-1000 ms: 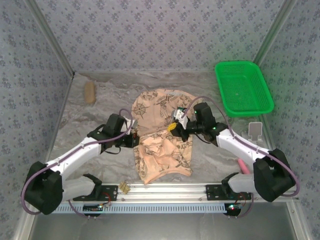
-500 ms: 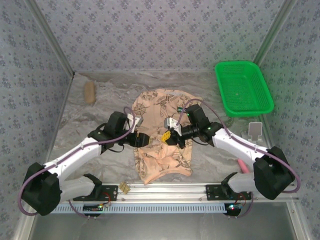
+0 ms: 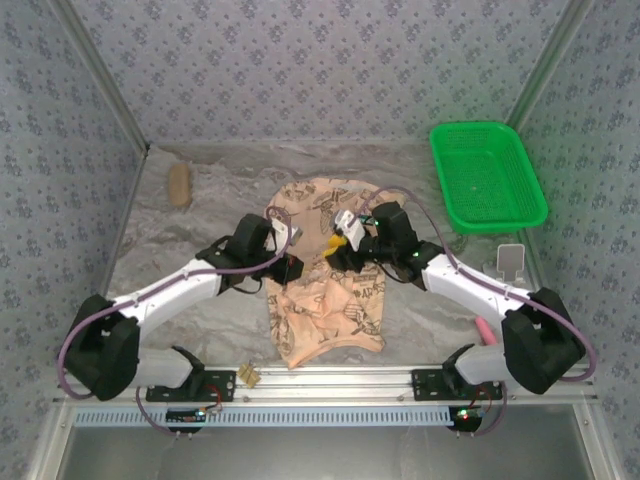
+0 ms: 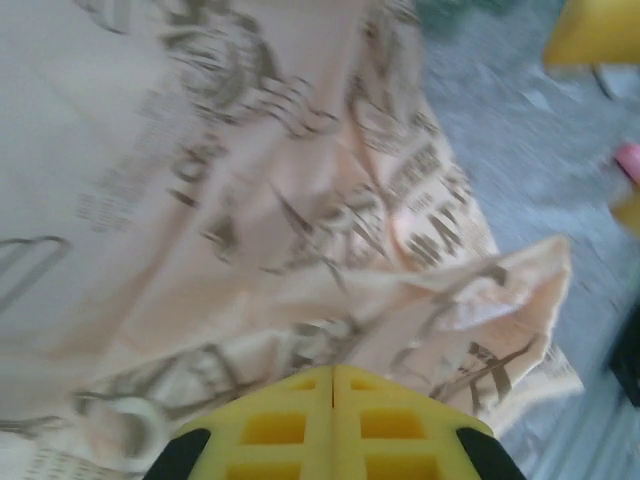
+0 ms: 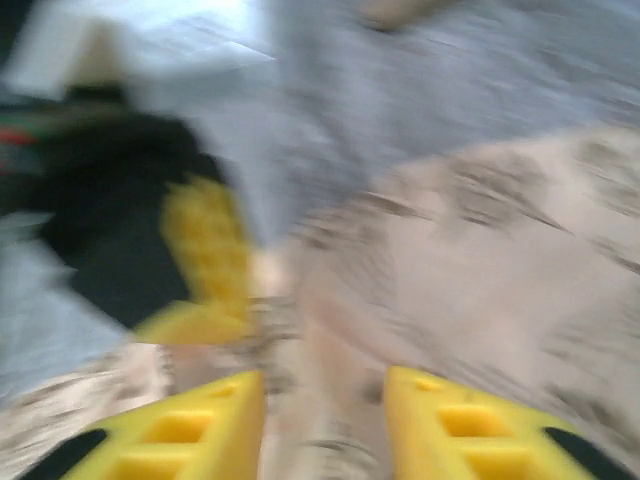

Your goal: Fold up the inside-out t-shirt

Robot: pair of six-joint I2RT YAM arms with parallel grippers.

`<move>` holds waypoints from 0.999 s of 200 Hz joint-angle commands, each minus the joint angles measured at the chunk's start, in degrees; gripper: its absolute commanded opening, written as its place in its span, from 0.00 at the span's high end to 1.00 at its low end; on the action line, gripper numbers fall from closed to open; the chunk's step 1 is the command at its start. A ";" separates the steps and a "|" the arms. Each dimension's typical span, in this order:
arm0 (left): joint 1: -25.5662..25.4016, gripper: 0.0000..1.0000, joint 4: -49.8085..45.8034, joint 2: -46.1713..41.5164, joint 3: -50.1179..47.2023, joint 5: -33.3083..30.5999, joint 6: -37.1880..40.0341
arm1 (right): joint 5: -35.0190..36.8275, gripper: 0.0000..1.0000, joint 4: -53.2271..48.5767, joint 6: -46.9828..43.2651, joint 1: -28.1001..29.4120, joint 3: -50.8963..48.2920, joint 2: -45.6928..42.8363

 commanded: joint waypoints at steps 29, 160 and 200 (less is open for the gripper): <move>4.63 0.43 -11.04 6.60 11.39 -11.47 -5.40 | 26.37 0.56 -28.12 33.95 -6.53 7.24 -1.97; -37.87 0.35 -7.83 34.08 26.91 -10.62 44.34 | 8.50 0.42 -32.15 37.27 -31.86 -1.82 -11.73; -38.86 0.52 -8.98 39.71 31.63 -13.73 43.73 | 5.20 0.43 -31.30 36.94 -34.13 -2.59 -12.03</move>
